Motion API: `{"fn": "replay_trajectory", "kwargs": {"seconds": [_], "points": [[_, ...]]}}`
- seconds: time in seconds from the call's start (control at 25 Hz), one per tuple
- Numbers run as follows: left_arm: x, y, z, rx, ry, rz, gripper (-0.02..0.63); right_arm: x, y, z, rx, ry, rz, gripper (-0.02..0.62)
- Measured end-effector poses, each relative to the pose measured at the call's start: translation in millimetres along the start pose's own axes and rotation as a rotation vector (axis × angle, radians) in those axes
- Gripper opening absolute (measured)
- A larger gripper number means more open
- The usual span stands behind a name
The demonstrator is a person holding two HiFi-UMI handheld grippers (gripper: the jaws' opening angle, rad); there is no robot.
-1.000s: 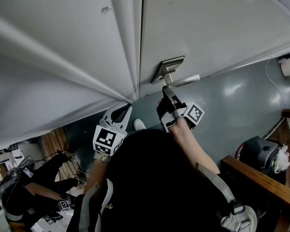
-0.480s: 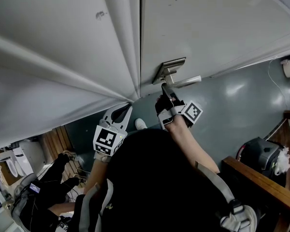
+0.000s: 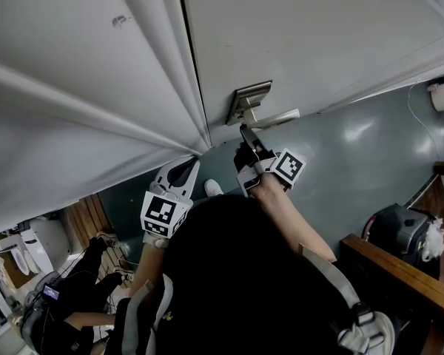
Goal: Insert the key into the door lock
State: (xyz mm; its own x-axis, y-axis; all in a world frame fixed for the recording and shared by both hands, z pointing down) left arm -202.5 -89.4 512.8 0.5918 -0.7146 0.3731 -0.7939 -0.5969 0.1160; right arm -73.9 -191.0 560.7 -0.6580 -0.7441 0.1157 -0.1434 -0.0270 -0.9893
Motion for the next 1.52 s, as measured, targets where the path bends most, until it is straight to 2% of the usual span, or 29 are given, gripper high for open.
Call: {"fn": "replay_trajectory", "kwargs": {"seconds": [0.32,0.48,0.72,1.0,1.52], "points": [[13.3,-18.4,12.1,0.007,-0.016,-0.008,0.008,-28.1,-0.3,-1.8,-0.038,0.071,-0.014,0.033],[24.5,-31.7,17.7,0.007,-0.021,-0.023,0.008,-45.5,6.9,6.7,-0.110,0.090,-0.003,0.032],[43.2,-53.3,25.7,0.010,-0.029,-0.054,0.009,-70.7,39.8,30.5,-0.316,0.076,0.032,0.032],[64.0,-75.7,42.1,0.006,-0.046,-0.098,0.008,-109.3,60.4,50.3,-0.596,0.069,-0.006,0.028],[94.0,-122.3,83.4,0.066,-0.101,-0.196,0.008,-179.9,100.0,82.9,-1.004,0.023,-0.091,0.026]]}}
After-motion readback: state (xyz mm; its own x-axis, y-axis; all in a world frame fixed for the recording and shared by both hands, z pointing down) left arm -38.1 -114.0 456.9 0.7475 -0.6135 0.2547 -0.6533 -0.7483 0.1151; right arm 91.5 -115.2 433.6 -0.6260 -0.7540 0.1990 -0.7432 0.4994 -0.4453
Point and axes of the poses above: the fingertips, and each gripper's own axes: x forward along the fingers, y to its left, z out of its top, the point moved 1 cm from there along -x, backward along the fingers, and after that the axes turned 3 degrees about -z, right-handed, at the moved point
